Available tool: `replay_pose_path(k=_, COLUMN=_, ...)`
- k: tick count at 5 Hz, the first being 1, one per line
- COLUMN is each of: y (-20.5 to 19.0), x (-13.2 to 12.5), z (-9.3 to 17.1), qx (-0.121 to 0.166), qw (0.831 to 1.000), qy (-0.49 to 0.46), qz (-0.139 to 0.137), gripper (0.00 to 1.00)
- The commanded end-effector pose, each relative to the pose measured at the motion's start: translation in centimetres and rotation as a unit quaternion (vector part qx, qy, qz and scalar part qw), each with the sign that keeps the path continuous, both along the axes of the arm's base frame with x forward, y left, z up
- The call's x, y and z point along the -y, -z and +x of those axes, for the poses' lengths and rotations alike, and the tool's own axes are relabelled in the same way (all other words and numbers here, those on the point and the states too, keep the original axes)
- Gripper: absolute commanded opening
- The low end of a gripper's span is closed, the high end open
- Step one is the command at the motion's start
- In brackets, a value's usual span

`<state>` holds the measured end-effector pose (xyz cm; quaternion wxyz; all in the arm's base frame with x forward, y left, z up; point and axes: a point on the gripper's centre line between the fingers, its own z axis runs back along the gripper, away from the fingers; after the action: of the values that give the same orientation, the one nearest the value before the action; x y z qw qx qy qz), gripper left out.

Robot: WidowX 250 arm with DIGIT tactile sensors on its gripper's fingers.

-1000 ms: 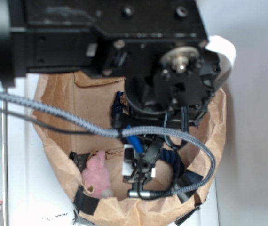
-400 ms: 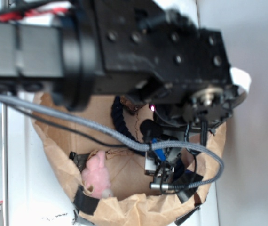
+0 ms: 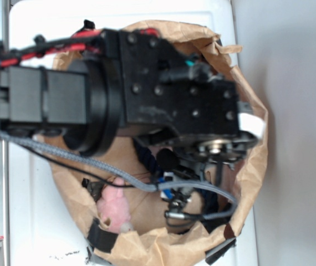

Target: Grab the blue rope.

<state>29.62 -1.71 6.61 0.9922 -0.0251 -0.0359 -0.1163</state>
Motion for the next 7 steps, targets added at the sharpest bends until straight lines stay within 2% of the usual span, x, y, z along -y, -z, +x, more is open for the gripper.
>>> replay_pose_path(k=1, y=2.6, x=2.3, z=0.2, qx=0.019, qw=0.997, qy=0.073, qz=-0.015, gripper=1.00)
replay_pose_path(k=2, y=4.4, x=3.6, z=-0.1, qx=0.005, qw=0.997, qy=0.075, qz=-0.019, gripper=1.00)
replay_pose_path(k=3, y=5.0, x=3.9, z=-0.3, qx=0.001, qw=0.998, qy=0.060, qz=-0.011, gripper=0.00)
replay_pose_path(k=4, y=4.1, x=3.5, z=-0.1, qx=0.004, qw=0.998, qy=0.058, qz=-0.010, gripper=0.00)
replay_pose_path(k=5, y=1.4, x=2.7, z=-0.4, qx=0.019, qw=0.998, qy=0.050, qz=-0.021, gripper=0.00)
replay_pose_path(k=6, y=-1.4, x=1.7, z=-0.7, qx=0.038, qw=0.998, qy=0.033, qz=-0.046, gripper=0.00)
replay_pose_path(k=7, y=-5.0, x=0.7, z=-1.8, qx=0.056, qw=0.995, qy=-0.058, qz=-0.063, gripper=0.00)
